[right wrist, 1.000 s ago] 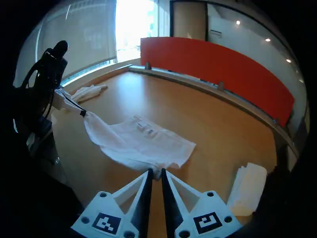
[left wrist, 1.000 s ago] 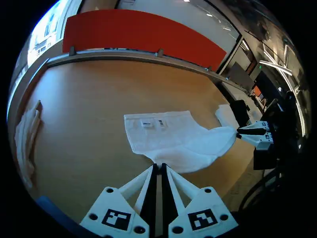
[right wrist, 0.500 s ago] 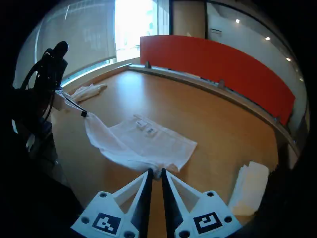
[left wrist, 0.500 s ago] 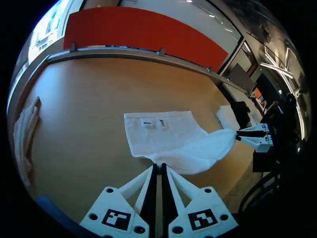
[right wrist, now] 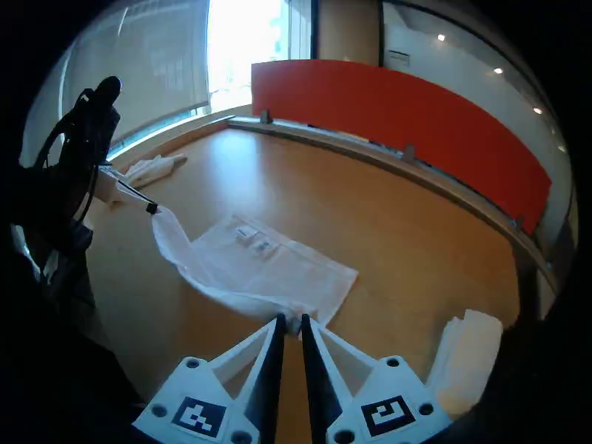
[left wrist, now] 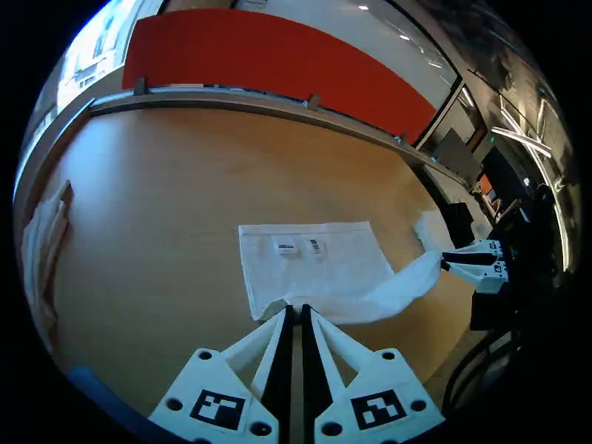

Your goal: Fold towel

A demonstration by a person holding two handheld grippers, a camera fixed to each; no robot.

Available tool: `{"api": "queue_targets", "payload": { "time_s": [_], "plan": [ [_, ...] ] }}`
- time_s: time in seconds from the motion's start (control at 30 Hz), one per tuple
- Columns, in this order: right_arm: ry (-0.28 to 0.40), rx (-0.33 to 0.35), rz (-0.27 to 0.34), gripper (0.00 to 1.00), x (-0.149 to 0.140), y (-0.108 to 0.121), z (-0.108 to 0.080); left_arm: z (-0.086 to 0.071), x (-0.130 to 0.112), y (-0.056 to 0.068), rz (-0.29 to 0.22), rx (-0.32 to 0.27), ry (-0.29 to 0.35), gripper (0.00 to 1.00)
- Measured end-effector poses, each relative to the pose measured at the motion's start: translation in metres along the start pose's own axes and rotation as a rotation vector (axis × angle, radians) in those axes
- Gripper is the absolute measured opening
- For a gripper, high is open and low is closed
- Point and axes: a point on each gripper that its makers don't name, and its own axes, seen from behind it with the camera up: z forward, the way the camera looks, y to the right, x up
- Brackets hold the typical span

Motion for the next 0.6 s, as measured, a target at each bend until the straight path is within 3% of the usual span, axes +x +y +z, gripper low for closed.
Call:
{"api": "queue_targets", "payload": {
  "time_s": [0.2,0.6],
  "plan": [
    [-0.012,-0.017,-0.007,0.17,0.001,0.013,0.015,0.014,0.010,-0.008,-0.022,0.008,0.008,0.08],
    [-0.037,-0.034,0.002,0.17,0.002,0.032,0.048,0.051,0.023,-0.026,-0.016,0.022,-0.006,0.08]
  ]
}}
